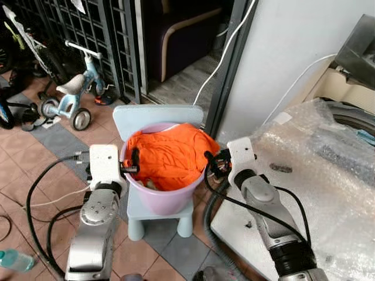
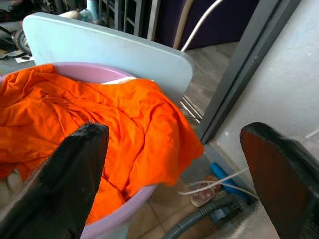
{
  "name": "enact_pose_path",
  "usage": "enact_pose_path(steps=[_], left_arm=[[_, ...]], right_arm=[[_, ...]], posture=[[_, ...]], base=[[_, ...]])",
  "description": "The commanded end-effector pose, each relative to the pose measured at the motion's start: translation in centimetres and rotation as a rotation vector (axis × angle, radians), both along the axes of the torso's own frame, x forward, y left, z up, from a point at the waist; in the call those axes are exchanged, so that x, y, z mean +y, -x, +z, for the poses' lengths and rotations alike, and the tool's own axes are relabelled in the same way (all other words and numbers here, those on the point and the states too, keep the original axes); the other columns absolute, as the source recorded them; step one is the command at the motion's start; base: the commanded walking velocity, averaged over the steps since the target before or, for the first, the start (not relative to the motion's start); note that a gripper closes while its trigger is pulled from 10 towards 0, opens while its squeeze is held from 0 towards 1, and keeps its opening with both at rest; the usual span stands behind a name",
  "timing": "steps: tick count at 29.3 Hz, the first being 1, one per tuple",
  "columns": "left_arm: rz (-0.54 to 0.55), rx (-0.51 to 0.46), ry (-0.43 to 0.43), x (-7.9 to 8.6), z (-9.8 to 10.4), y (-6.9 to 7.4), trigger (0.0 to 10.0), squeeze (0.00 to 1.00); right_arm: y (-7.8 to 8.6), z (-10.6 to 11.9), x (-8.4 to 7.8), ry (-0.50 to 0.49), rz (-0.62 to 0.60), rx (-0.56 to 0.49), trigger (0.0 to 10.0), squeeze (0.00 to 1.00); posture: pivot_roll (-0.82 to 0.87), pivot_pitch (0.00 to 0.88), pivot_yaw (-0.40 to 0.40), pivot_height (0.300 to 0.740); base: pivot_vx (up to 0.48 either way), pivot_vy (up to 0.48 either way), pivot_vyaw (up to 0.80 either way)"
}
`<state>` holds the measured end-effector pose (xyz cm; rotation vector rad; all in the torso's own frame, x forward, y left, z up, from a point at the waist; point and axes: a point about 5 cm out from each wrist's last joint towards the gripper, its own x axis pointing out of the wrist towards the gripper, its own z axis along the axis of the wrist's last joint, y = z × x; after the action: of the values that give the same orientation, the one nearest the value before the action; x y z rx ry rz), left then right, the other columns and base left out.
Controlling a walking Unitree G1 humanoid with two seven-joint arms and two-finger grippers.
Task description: Clothes washing
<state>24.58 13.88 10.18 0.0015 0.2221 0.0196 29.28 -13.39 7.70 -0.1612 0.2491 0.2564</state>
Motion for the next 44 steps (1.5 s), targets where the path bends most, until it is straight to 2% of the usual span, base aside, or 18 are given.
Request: enact_pose_path(steps=[1, 10, 16, 22, 28, 32, 36, 38, 41, 44], left_arm=[[0.033, 0.013, -0.025, 1.0, -0.1, 0.0, 10.0, 0.0], [0.032, 0.032, -0.029, 1.0, -0.3, -0.1, 10.0, 0.0], [0.012, 0.024, -0.051, 0.9, 0.0, -0.3, 10.0, 0.0], [-0.034, 0.015, -0.07, 0.7, 0.7, -1.4, 10.0, 0.0], [-0.068, -0.035, -0.047, 0.2, 2.0, -2.9, 10.0, 0.0], [-0.081, -0.017, -0.061, -0.2, 1.6, -3.4, 10.0, 0.0], [-0.069, 0.013, -0.077, 0.0, 0.8, -3.1, 10.0, 0.0], [-0.033, 0.094, -0.088, 0.8, -0.9, -2.0, 10.0, 0.0], [-0.038, 0.117, -0.087, 0.9, -1.6, -1.3, 10.0, 0.0], [-0.051, 0.127, -0.094, 0.9, -1.8, -1.2, 10.0, 0.0]], right_arm=[[-0.3, 0.4, 1.4, -0.032, 0.043, -0.004, 10.0, 0.0], [-0.1, -0.1, 1.6, -0.015, 0.065, 0.026, 10.0, 0.0], [-1.2, 0.1, 1.2, -0.01, 0.003, 0.026, 10.0, 0.0], [-2.5, 1.1, -0.2, -0.057, -0.133, -0.008, 10.0, 0.0], [-2.9, 1.9, -0.6, -0.062, -0.164, -0.043, 10.0, 0.0], [-3.3, 2.0, -0.9, -0.058, -0.176, -0.045, 10.0, 0.0], [-3.3, 1.5, -1.0, -0.058, -0.189, -0.022, 10.0, 0.0], [-2.7, 0.9, -1.0, -0.083, -0.202, -0.005, 10.0, 0.0], [-2.0, 0.0, -0.7, -0.056, -0.192, 0.039, 10.0, 0.0], [-1.7, -0.7, -0.6, -0.08, -0.212, 0.08, 10.0, 0.0]], posture=[[0.02, 0.029, -0.063, 0.74], [0.02, 0.024, -0.065, 0.74], [0.03, 0.025, -0.05, 0.74], [0.04, 0.008, -0.023, 0.74], [0.02, 0.0, -0.013, 0.74], [0.02, 0.0, -0.022, 0.74], [0.02, 0.0, -0.031, 0.74], [0.02, 0.0, -0.037, 0.74], [0.02, 0.0, -0.042, 0.74], [0.02, 0.0, -0.03, 0.74]], base=[[0.27, 0.398, 0.41], [0.06, 0.431, 0.09], [0.048, 0.201, 0.0], [0.0, 0.0, 0.0], [0.0, 0.0, 0.0], [0.0, 0.0, 0.0], [0.0, 0.0, 0.0], [0.0, 0.0, 0.0], [0.0, 0.0, 0.0], [0.0, 0.0, 0.0]])
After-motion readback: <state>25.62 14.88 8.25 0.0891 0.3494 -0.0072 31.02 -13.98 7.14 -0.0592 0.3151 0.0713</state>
